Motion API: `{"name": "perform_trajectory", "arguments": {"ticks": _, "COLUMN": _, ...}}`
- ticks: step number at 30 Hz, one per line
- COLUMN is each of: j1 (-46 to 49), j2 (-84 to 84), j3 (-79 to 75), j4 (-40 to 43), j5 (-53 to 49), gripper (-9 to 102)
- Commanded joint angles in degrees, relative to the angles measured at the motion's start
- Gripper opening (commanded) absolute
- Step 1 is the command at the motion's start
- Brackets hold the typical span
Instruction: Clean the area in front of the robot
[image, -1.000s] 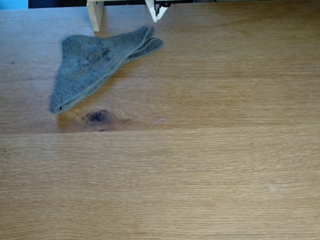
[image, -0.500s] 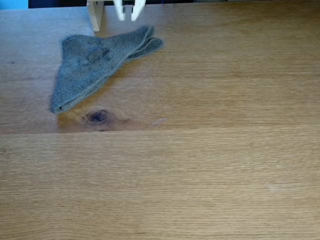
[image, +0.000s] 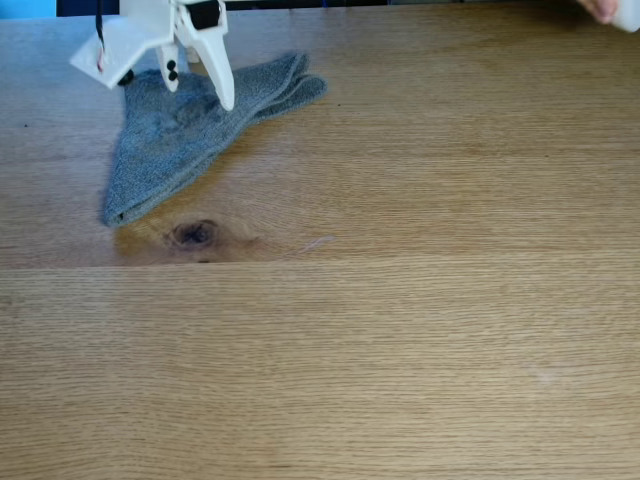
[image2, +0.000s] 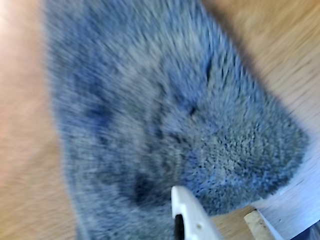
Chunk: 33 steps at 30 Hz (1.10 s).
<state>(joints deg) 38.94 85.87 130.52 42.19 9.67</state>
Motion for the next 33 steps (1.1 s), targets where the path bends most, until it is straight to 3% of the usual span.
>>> {"name": "perform_trajectory", "arguments": {"ticks": 1, "j1": 2.46, "j2": -4.92, "j3": -6.15, "j4": -2.81, "j5": -3.43, "gripper": 40}}
{"name": "perform_trajectory", "arguments": {"ticks": 13, "j1": 5.80, "j2": -20.92, "j3": -6.24, "j4": -15.47, "j5": -11.43, "gripper": 38}}
{"name": "perform_trajectory", "arguments": {"ticks": 30, "j1": 7.56, "j2": -22.59, "j3": -6.15, "j4": -22.85, "j5": -10.37, "gripper": 0}}
{"name": "perform_trajectory", "arguments": {"ticks": 33, "j1": 7.65, "j2": -19.86, "j3": -6.15, "j4": -25.75, "j5": -10.55, "gripper": 0}}
